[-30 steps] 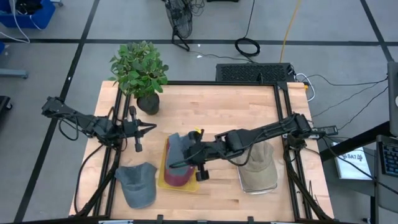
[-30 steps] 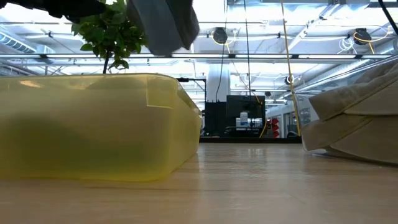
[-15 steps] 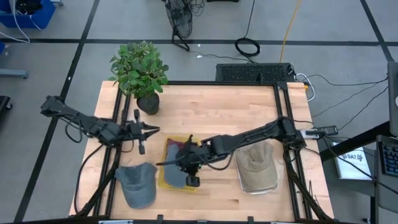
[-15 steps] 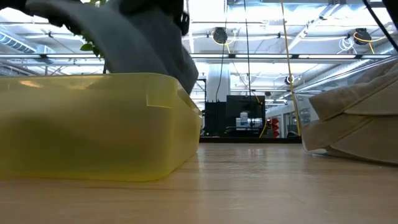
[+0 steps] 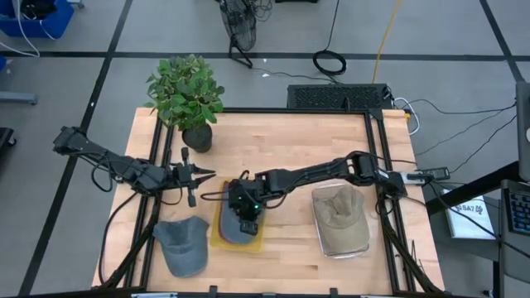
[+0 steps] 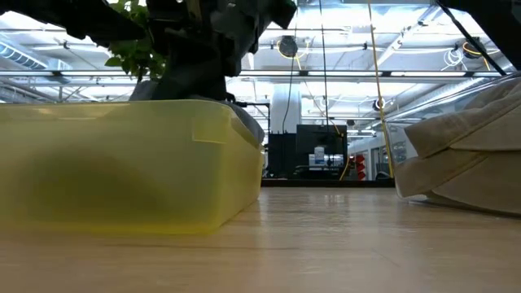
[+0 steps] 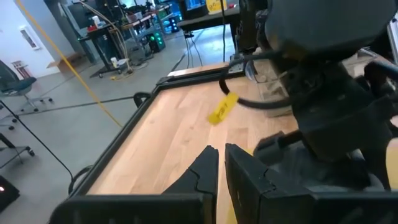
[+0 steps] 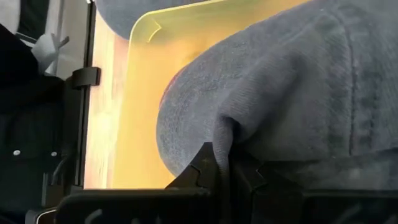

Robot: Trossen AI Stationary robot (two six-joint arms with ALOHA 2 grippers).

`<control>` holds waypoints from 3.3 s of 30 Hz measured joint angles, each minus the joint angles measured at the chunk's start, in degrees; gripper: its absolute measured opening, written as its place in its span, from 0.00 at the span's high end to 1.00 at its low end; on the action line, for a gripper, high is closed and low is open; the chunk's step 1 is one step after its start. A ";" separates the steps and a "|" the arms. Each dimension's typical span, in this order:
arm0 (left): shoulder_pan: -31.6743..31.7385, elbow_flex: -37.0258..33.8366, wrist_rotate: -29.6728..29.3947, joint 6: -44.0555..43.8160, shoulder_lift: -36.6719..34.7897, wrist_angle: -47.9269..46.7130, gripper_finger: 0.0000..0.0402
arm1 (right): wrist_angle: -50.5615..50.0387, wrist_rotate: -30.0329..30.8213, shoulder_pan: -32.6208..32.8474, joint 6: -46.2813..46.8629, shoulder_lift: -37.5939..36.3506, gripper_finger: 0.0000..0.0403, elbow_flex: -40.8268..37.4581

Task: Pick & Place hat
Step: Put the top blue cap into the yellow bin, then put the blue cap into the yellow bin

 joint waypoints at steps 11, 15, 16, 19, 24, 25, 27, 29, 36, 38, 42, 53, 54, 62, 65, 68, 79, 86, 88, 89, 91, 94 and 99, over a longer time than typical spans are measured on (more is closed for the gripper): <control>-0.09 0.00 0.00 -0.21 0.00 0.24 0.91 | 0.29 1.08 0.02 -1.88 0.73 0.99 0.00; -0.09 0.00 0.00 -0.27 0.00 0.22 0.91 | 0.45 1.32 0.03 -2.62 0.78 0.99 -0.02; -0.09 0.00 0.00 -0.37 0.00 0.22 0.91 | 0.79 1.35 0.03 -3.24 0.79 0.99 -0.04; -0.09 0.00 0.00 -0.61 0.00 0.22 0.91 | 3.34 1.72 0.07 -5.23 0.87 0.96 -0.11; -0.09 0.00 0.00 -0.71 0.00 0.22 0.91 | 5.75 3.56 1.07 -6.21 -0.18 0.80 -0.24; -0.10 0.02 0.00 -0.77 0.00 0.23 0.91 | 6.07 4.28 1.29 -5.84 -0.19 0.76 -0.24; -0.09 0.02 0.00 -1.06 0.00 0.22 0.91 | 5.78 4.75 1.37 -5.21 -0.19 0.69 -0.24; -0.13 0.02 0.00 -1.34 0.00 0.22 0.91 | 5.65 4.64 1.32 -4.84 -0.19 0.63 -0.24; -0.17 0.02 0.02 -1.53 0.00 0.16 0.91 | 5.99 4.63 1.32 -4.91 -0.31 0.52 -0.24; -0.17 0.02 0.02 -1.49 0.00 0.10 0.91 | 5.73 4.80 1.58 -5.93 -1.49 0.51 -0.35; -0.17 0.02 0.04 -1.47 0.00 -0.17 0.91 | 7.71 6.97 2.41 -7.27 -4.05 0.51 -0.22; -0.52 0.09 1.62 -1.46 0.00 -1.14 0.91 | 7.16 14.02 4.89 -18.74 -14.66 0.53 -0.13; -0.57 0.09 2.03 -1.47 -0.02 -1.18 0.91 | 5.39 15.34 5.23 -19.68 -16.27 0.55 -0.12; -0.94 0.09 4.96 -2.04 0.25 -1.33 0.91 | 5.06 28.13 9.53 -24.84 -29.21 0.88 -11.18; -0.98 0.09 4.98 -1.97 0.26 -1.34 0.91 | 10.78 29.81 11.07 -25.39 -35.05 0.98 -21.96; -0.94 0.09 4.94 -1.65 0.26 -1.36 0.91 | 22.49 27.95 11.87 -25.42 -41.87 0.96 -35.05; -0.94 0.09 4.90 -0.36 0.26 -1.01 0.91 | 57.53 24.02 8.03 -23.48 -70.35 0.99 -73.03; -0.94 0.09 5.54 -0.22 0.26 -0.28 0.91 | 67.69 19.89 5.02 -22.56 -83.90 1.00 -87.40; -0.94 0.09 6.07 0.74 0.26 0.71 0.91 | 68.99 16.74 4.23 -22.14 -85.81 1.00 -90.24; -0.94 0.09 6.26 1.34 0.26 1.24 0.91 | 69.54 16.39 4.14 -22.22 -86.58 1.00 -91.53; -0.94 0.09 6.44 2.69 0.26 2.45 0.91 | 71.67 16.51 4.14 -24.03 -88.13 1.00 -94.50; -0.94 0.09 6.47 4.27 0.26 3.53 0.91 | 78.49 16.75 4.14 -28.05 -89.63 1.00 -100.10; -0.94 0.09 6.47 3.81 0.26 3.59 0.91 | 93.95 20.97 4.12 -29.94 -90.00 1.00 -108.24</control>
